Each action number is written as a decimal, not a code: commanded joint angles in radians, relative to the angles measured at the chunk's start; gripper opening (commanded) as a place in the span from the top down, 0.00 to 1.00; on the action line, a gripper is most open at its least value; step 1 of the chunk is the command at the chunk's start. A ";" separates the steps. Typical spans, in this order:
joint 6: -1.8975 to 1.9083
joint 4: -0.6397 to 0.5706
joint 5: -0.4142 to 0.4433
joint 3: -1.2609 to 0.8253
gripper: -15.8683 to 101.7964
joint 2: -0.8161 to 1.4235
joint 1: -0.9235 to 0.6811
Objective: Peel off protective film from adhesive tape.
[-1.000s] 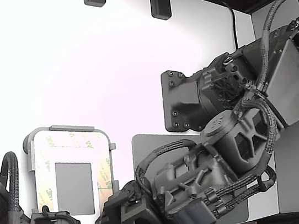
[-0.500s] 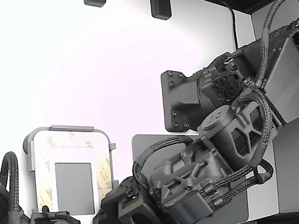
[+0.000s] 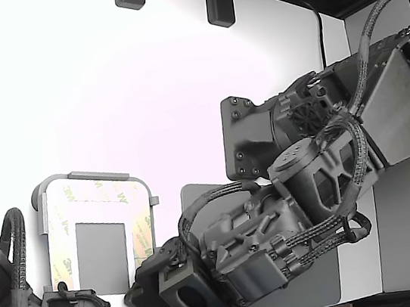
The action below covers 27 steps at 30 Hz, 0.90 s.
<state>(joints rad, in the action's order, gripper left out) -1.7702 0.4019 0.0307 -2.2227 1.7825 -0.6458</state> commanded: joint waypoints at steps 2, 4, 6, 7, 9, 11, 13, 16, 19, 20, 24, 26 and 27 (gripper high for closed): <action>-0.005 0.003 0.000 0.015 0.96 0.014 0.018; -0.005 0.015 0.000 0.026 0.96 0.014 0.018; -0.006 0.046 0.003 0.051 0.96 0.015 0.020; -0.008 0.066 0.005 0.067 0.96 0.015 0.020; -0.009 0.110 0.006 0.103 0.96 0.015 0.023; -0.014 0.155 0.003 0.140 0.96 0.015 0.029; -0.014 0.196 0.002 0.163 0.96 0.026 0.037; -0.012 0.247 0.012 0.169 0.89 0.074 0.048; 0.012 0.319 0.041 0.161 0.40 0.152 0.054; 0.026 0.342 0.049 0.149 0.01 0.187 0.057; 0.123 0.431 0.067 0.083 0.06 0.356 0.060; 0.160 0.446 0.061 0.041 0.06 0.442 0.060; 0.186 0.451 0.061 0.020 0.03 0.482 0.060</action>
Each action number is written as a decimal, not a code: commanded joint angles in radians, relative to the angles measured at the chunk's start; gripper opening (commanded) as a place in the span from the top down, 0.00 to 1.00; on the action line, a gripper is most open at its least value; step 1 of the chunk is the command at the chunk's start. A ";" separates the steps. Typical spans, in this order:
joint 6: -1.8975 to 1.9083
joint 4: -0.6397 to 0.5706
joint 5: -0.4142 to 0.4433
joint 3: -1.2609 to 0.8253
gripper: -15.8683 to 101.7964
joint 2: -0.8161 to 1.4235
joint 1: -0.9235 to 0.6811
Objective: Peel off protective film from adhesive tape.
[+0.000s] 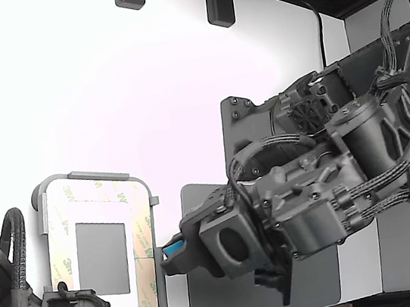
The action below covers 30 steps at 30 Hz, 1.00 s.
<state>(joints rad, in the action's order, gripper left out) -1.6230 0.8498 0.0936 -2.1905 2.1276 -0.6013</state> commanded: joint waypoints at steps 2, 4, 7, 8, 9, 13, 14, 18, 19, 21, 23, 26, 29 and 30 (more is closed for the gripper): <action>0.057 0.005 -0.002 -0.048 0.06 0.206 0.021; 0.081 0.015 -0.014 -0.064 0.02 0.256 0.049; 0.186 0.046 -0.026 -0.091 0.03 0.321 0.110; 0.213 0.057 -0.035 -0.103 0.04 0.348 0.133; 0.235 0.061 -0.058 -0.121 0.04 0.380 0.161; 0.486 -0.107 -0.245 -0.268 0.14 0.551 0.364; 0.615 -0.132 -0.252 -0.293 0.17 0.601 0.399; 1.207 -0.127 -0.176 -0.348 0.02 0.767 0.543; 1.325 -0.097 -0.144 -0.344 0.02 0.782 0.557; 1.488 -0.038 -0.115 -0.341 0.02 0.811 0.583; 1.588 -0.008 -0.107 -0.339 0.02 0.825 0.609; 1.746 0.054 -0.069 -0.350 0.01 0.825 0.621; 1.701 0.097 -0.147 -0.341 0.01 0.825 0.701; 1.694 0.110 -0.150 -0.348 0.01 0.827 0.710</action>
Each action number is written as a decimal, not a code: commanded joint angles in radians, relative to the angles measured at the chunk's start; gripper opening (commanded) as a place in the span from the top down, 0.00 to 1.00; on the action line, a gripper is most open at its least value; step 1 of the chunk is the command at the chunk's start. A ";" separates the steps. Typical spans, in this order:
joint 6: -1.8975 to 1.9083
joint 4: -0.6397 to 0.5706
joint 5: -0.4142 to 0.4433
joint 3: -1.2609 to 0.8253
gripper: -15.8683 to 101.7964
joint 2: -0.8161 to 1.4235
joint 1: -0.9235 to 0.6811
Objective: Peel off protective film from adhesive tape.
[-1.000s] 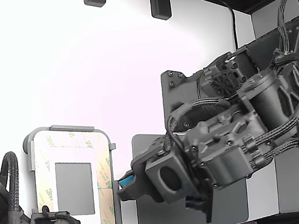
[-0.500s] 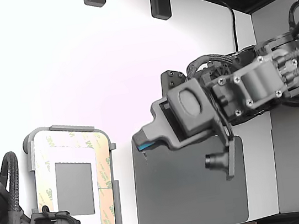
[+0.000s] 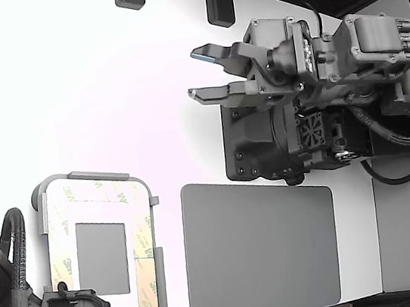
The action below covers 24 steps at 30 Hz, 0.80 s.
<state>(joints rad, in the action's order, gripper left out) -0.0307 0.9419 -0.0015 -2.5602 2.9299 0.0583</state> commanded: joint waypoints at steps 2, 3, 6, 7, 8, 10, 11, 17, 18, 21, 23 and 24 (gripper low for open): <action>0.100 0.026 -0.054 -0.018 0.01 0.025 0.069; 0.095 0.023 -0.080 -0.044 0.01 0.023 0.101; 0.078 0.014 -0.133 -0.074 0.02 0.000 0.155; 0.071 0.015 -0.140 -0.075 0.02 0.011 0.155; 0.057 0.020 -0.158 -0.080 0.02 0.026 0.155; 0.034 0.021 -0.193 -0.080 0.02 0.026 0.155; 0.032 0.021 -0.195 -0.080 0.02 0.026 0.155; 0.058 0.020 -0.155 -0.080 0.02 0.026 0.155; 0.061 0.020 -0.150 -0.080 0.02 0.026 0.155; 0.063 0.020 -0.149 -0.080 0.02 0.026 0.155; 0.063 0.020 -0.149 -0.080 0.02 0.026 0.155; 0.063 0.020 -0.149 -0.080 0.02 0.026 0.155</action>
